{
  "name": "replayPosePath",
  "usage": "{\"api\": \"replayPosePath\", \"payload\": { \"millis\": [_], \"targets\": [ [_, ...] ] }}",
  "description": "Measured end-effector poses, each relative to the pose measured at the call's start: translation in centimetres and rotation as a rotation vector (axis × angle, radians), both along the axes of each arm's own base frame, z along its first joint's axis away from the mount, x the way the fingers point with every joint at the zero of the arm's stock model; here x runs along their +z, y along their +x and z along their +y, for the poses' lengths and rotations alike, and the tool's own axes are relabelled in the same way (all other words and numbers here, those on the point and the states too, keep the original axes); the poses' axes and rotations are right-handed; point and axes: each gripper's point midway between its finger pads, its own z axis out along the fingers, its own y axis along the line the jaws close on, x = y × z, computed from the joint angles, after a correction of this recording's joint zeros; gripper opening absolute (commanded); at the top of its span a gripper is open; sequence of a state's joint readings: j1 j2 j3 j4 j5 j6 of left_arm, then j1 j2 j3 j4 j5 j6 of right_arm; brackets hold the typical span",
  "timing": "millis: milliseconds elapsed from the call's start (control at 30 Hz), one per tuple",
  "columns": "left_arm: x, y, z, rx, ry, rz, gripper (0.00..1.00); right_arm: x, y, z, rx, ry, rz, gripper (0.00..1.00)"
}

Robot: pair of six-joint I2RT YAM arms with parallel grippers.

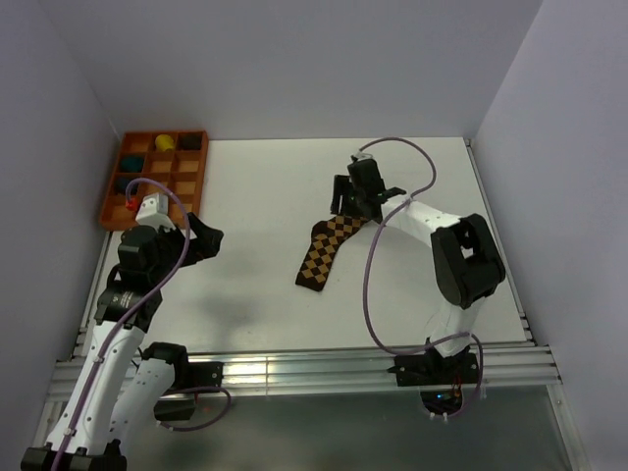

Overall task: Roll the socks
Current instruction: Move the sock to the center of the board, then roll the sock at the center of the board.

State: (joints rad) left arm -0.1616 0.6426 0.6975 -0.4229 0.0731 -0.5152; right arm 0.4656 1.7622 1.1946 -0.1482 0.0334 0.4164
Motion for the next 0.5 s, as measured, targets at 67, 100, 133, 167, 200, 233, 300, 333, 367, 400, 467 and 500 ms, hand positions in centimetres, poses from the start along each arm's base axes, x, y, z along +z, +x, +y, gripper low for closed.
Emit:
{"api": "replayPosePath", "payload": {
  "millis": [67,100,133,167,200,233,300,333,367,400,467,500],
  "targets": [
    [-0.4,0.2,-0.5,-0.024,-0.006,0.008,0.99,-1.8,1.0,-2.0,-0.034,-0.029,0.032,0.69],
    [-0.6,0.2,-0.7,-0.037,-0.009,0.015,1.00,-2.8,1.3,-2.8,-0.046,-0.043,0.050,0.69],
    [-0.6,0.2,-0.8,-0.045,-0.010,0.015,1.00,-3.6,1.5,-3.3,-0.051,-0.052,0.066,0.69],
    [-0.7,0.2,-1.0,-0.055,-0.013,0.016,0.99,-4.4,1.5,-3.8,-0.058,-0.061,0.086,0.69],
    [-0.7,0.2,-1.1,-0.061,-0.015,0.013,0.99,-5.0,1.4,-4.1,-0.060,-0.066,0.103,0.69],
    [-0.6,0.2,-1.3,-0.070,-0.020,0.008,0.99,-5.5,1.3,-4.4,-0.067,-0.069,0.117,0.69],
    [-0.4,0.2,-1.6,-0.086,-0.027,-0.001,0.99,-6.2,1.3,-5.0,-0.084,-0.064,0.139,0.69],
    [-0.3,0.2,-1.7,-0.092,-0.030,-0.005,0.99,-6.5,1.2,-5.3,-0.096,-0.061,0.149,0.69],
    [-0.2,0.2,-1.8,-0.098,-0.032,-0.009,0.99,-6.8,1.0,-5.7,-0.109,-0.059,0.158,0.70],
    [-0.2,0.2,-1.9,-0.106,-0.035,-0.010,0.99,-7.0,0.9,-6.1,-0.123,-0.056,0.166,0.70],
    [-0.3,0.1,-2.2,-0.120,-0.041,-0.010,1.00,-7.0,0.5,-6.8,-0.156,-0.042,0.161,0.70],
    [-0.5,0.0,-2.3,-0.125,-0.043,-0.009,1.00,-7.0,0.1,-7.1,-0.166,-0.038,0.163,0.70]
  ]
}}
